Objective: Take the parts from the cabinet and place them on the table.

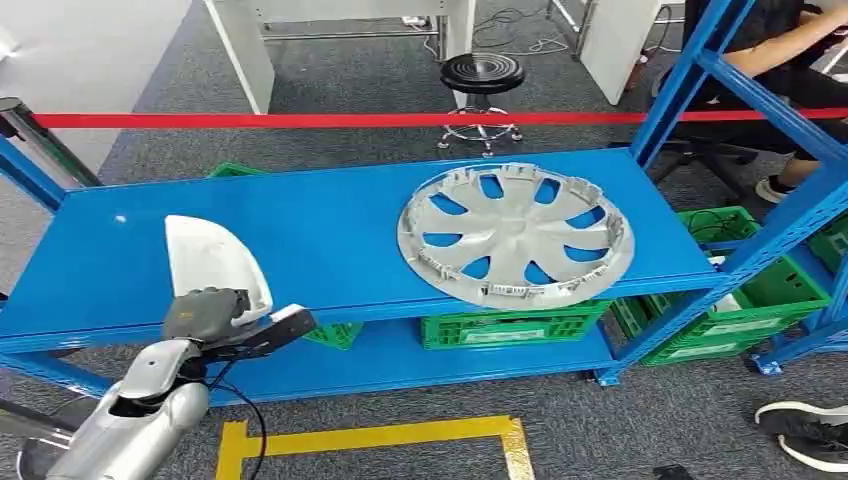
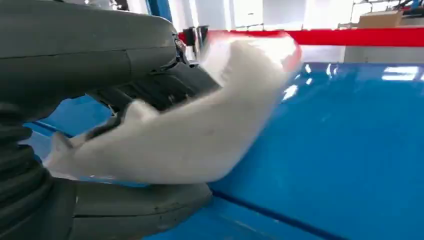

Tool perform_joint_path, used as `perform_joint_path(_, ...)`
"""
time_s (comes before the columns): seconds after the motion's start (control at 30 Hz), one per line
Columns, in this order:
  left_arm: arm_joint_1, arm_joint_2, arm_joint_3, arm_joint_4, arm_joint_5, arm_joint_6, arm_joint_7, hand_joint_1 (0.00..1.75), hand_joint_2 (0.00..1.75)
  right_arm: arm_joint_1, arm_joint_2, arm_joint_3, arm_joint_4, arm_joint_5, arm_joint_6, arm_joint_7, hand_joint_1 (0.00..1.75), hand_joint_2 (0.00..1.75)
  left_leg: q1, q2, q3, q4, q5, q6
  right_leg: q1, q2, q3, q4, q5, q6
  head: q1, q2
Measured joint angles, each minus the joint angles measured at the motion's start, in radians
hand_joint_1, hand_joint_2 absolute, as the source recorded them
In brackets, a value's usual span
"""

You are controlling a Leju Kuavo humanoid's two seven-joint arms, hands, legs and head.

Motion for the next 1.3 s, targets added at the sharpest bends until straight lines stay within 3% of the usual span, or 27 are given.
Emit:
perform_joint_path(0.23,0.009,-0.002,0.002,-0.013,0.052,0.047,-0.046,1.75,1.75,0.004,0.0,0.012,0.001,-0.016,0.006,0.0,0.0,1.75,0.0,0.0,-0.001,0.0,0.0,0.0,0.0,0.0,-0.001,0.0,0.0,0.0,0.0,0.0)
perform_joint_path(0.27,0.011,-0.002,0.002,-0.02,0.058,0.051,-0.05,1.62,1.75,0.005,0.0,0.015,0.0,-0.016,0.007,0.0,0.0,1.75,0.0,0.0,-0.001,0.0,0.0,0.0,0.0,0.0,-0.001,0.0,0.0,0.0,0.0,0.0)
perform_joint_path(0.33,0.016,-0.002,0.003,-0.032,0.066,0.055,-0.054,1.75,1.75,0.006,0.0,0.017,0.0,-0.017,0.006,0.0,0.0,1.75,0.0,0.0,-0.002,0.0,0.0,0.0,0.0,0.0,-0.001,0.0,0.0,0.0,0.0,0.0)
perform_joint_path(0.57,0.052,-0.002,0.011,-0.114,0.116,0.103,-0.096,1.75,1.75,0.019,0.0,0.022,-0.009,-0.021,0.023,-0.008,0.0,1.75,0.0,0.0,-0.003,0.0,-0.001,0.001,0.0,0.0,-0.001,-0.001,0.0,0.0,0.0,0.0)
perform_joint_path(0.77,0.089,-0.001,0.037,-0.204,0.171,0.196,-0.157,1.75,1.75,0.027,0.0,0.022,-0.017,-0.013,0.022,-0.027,0.0,1.75,0.0,0.0,-0.003,0.0,-0.001,0.001,0.0,0.0,-0.001,-0.001,0.0,0.0,0.0,0.0)
perform_joint_path(0.9,0.137,-0.009,0.063,-0.285,0.306,0.269,-0.24,1.75,1.75,0.033,0.0,0.023,-0.021,-0.011,0.019,-0.038,0.0,1.75,0.0,0.0,-0.003,0.0,-0.001,0.001,0.0,0.0,-0.002,-0.001,0.0,0.0,0.0,0.0)
perform_joint_path(1.03,0.173,-0.016,0.084,-0.346,0.416,0.278,-0.301,1.75,1.75,0.036,0.001,0.022,-0.03,-0.01,0.022,-0.044,0.0,1.75,0.0,0.0,-0.003,0.0,-0.001,0.001,0.0,0.0,-0.002,-0.001,0.0,0.0,0.0,0.0)
perform_joint_path(1.17,0.24,-0.04,0.105,-0.454,0.596,0.28,-0.422,1.75,1.75,0.039,0.015,0.01,-0.071,0.011,0.055,-0.069,0.0,1.75,0.0,0.001,-0.003,0.0,-0.001,0.001,0.0,0.001,-0.002,-0.002,0.0,0.0,0.001,0.0)
perform_joint_path(1.3,0.327,-0.048,0.103,-0.543,0.726,0.332,-0.526,1.75,1.75,0.045,0.048,-0.038,-0.141,0.039,0.099,-0.098,0.0,1.75,-0.003,0.001,-0.004,0.006,-0.005,0.007,-0.004,0.001,-0.001,-0.005,0.002,0.004,0.0,0.0)
